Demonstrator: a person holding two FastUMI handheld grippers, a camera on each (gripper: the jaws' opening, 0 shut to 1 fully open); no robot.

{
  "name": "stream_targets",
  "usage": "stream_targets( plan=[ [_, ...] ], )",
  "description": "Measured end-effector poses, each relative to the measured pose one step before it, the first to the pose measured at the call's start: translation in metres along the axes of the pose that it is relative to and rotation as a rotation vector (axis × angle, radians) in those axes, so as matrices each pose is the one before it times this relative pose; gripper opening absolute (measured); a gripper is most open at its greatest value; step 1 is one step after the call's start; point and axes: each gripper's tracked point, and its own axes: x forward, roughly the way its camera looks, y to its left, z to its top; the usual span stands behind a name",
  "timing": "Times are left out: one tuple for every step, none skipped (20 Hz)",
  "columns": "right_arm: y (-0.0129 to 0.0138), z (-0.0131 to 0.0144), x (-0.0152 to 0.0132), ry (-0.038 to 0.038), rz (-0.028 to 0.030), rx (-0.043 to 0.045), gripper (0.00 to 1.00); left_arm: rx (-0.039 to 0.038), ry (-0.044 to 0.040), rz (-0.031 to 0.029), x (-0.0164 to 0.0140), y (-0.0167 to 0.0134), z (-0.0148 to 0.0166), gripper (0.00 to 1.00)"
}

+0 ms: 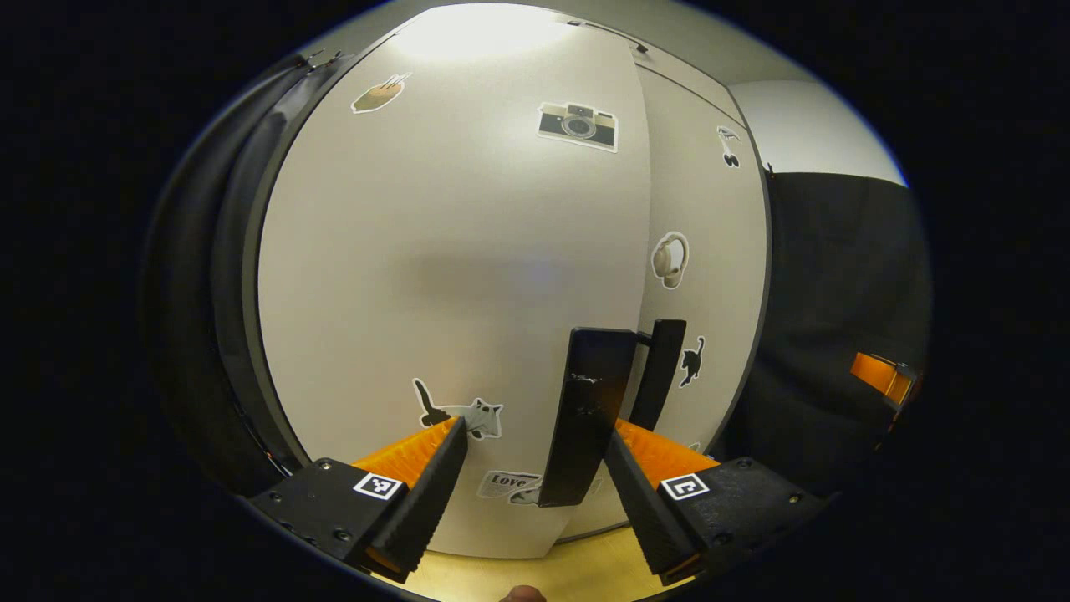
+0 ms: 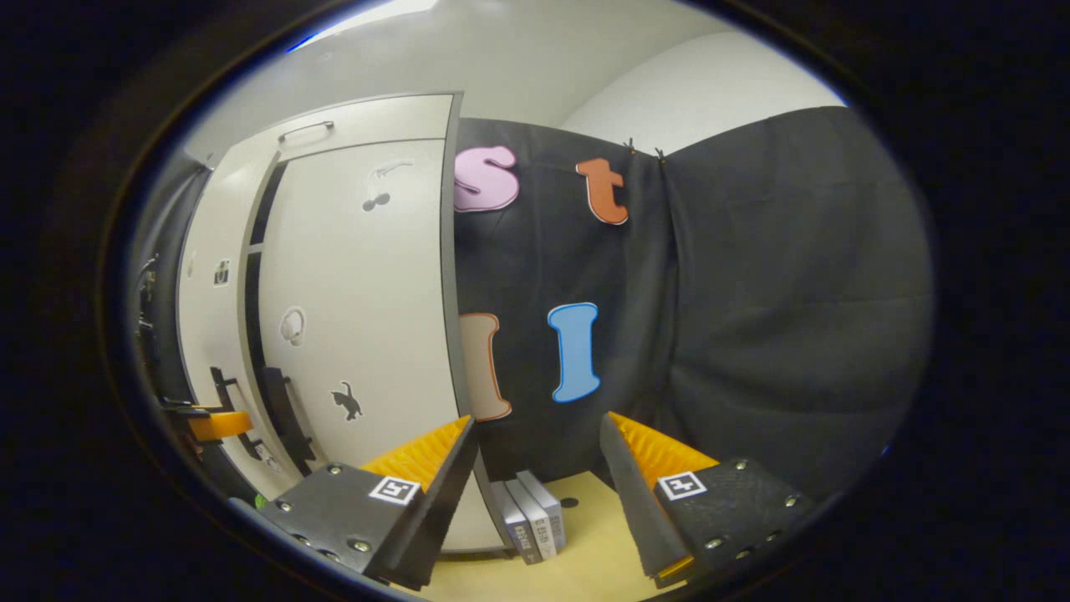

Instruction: Grab one shoe with the right hand and put it into the shoe cabinet, grab the other shoe with the left hand and put it into the shoe cabinet; then close the right door with the right hand and the left door with the left hand.

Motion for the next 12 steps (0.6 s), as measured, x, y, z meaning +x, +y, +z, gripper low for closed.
stream_targets(
  plan=[
    [0.00106, -0.00098, 0.00006, 0.00229, 0.00370, -0.00021, 0.88, 0.00255, 0.00138, 0.00355, 0.00253, 0.00178, 0.00035, 0.97],
    [0.00222, -0.00070, 0.00005, 0.00228, 0.00572, -0.00025, 0.88, 0.00106, 0.00114, 0.00515, 0.00229, 0.00192, -0.00004, 0.98],
    [0.00308, -0.00019, -0.00014, 0.00128, 0.00765, -0.00034, 0.88, 0.00132, 0.00035, 0.00191, 0.00221, 0.00085, 0.00065, 0.98],
    [0.00332, -0.00119, 0.00021, 0.00107, 0.00822, -0.00119, 0.88, 0.00389, -0.00041, 0.00250, 0.00137, 0.00057, 0.00074, 0.98],
    [0.00431, -0.00016, 0.00031, 0.00225, 0.01163, -0.00111, 0.88, 0.00328, -0.00049, 0.00302, 0.00189, 0.00067, 0.00074, 0.98],
    [0.00488, -0.00085, -0.00051, 0.00099, 0.01173, -0.00142, 0.88, 0.00282, -0.00027, 0.00299, 0.00113, 0.00009, -0.00067, 0.99],
    [0.00513, -0.00030, -0.00043, 0.00027, 0.01332, -0.00242, 0.88, 0.00137, -0.00113, 0.00330, 0.00128, 0.00026, 0.00075, 0.99],
    [0.00501, -0.00034, -0.00059, 0.00022, 0.01278, -0.00266, 0.88, 0.00213, -0.00029, 0.00296, 0.00065, 0.00035, -0.00024, 0.99],
    [0.00506, -0.00035, -0.00092, 0.00246, 0.01216, -0.00185, 0.88, 0.00135, 0.00142, 0.00198, 0.00046, 0.00015, 0.00019, 0.99],
    [0.00531, -0.00054, -0.00120, 0.00274, 0.01333, -0.00029, 0.88, -0.00108, 0.00160, 0.00277, -0.00024, -0.00020, -0.00016, 0.99],
    [0.00539, 0.00057, -0.00153, 0.00033, 0.01332, 0.00100, 0.86, -0.00314, 0.00343, 0.00539, -0.00165, -0.00020, 0.00011, 0.99],
    [0.00473, 0.00087, -0.00232, 0.00117, 0.01232, 0.00056, 0.88, -0.00416, -0.00060, 0.00247, -0.00291, -0.00059, 0.00079, 0.99]
  ],
)
